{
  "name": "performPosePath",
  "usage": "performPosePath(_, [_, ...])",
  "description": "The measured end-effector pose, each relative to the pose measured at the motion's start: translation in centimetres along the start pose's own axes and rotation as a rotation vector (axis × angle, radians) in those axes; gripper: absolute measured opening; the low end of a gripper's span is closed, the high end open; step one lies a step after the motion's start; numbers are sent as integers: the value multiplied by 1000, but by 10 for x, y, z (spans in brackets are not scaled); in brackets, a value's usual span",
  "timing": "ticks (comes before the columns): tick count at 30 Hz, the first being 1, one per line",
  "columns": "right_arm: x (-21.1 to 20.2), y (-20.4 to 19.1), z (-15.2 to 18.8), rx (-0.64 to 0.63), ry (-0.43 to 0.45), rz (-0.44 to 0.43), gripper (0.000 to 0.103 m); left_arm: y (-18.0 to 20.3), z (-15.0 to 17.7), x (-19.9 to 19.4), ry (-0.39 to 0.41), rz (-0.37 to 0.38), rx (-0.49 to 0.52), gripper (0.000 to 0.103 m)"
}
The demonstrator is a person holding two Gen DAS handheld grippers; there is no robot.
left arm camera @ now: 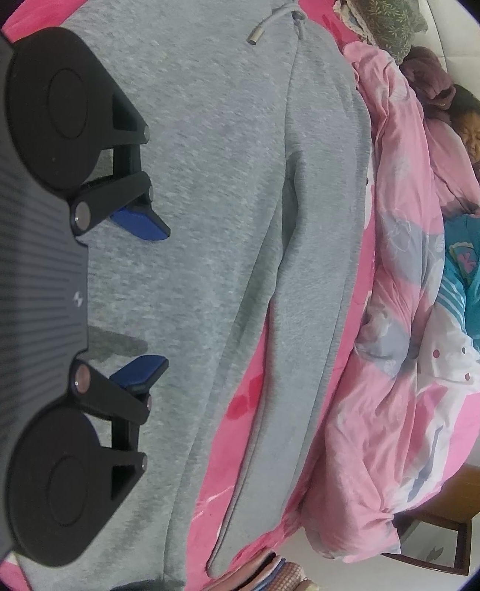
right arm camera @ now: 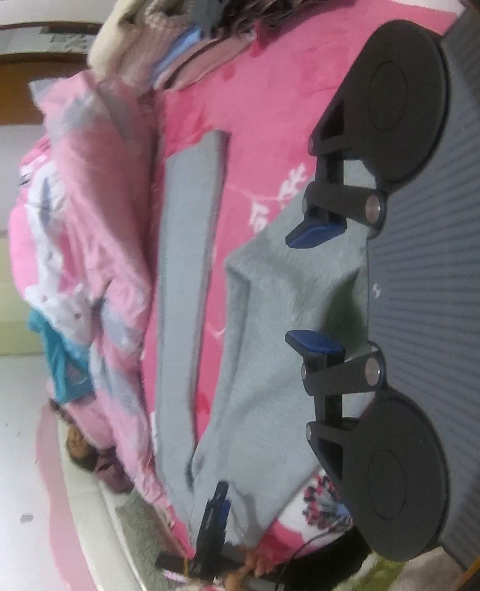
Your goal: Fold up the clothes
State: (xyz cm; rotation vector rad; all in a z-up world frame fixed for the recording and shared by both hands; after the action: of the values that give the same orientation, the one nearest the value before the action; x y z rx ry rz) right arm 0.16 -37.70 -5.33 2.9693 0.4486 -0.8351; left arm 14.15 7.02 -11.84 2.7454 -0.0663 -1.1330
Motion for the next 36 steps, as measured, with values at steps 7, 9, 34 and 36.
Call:
performPosePath(7, [4, -16, 12, -81, -58, -20, 54, 0, -1, 0, -1, 5, 1, 70])
performPosePath(9, [7, -18, 12, -93, -65, -19, 54, 0, -1, 1, -1, 4, 2, 71])
performPosePath(34, [44, 243, 0, 668, 98, 366, 26, 11, 1, 4, -5, -35, 82, 75])
performPosePath(36, [22, 241, 22, 767, 130, 317, 27, 11, 1, 5, -9, -37, 83, 75])
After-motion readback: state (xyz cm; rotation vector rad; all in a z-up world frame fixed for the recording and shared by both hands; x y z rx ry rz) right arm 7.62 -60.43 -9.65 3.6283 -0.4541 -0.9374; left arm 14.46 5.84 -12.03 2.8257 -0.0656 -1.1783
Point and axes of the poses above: each gripper's, at about its wrist camera, not at the fingertips, and x roughly the way its jaws point, y to its right, z to its underside, the point moved 5 cm from there along x, roughly the way its jaws point
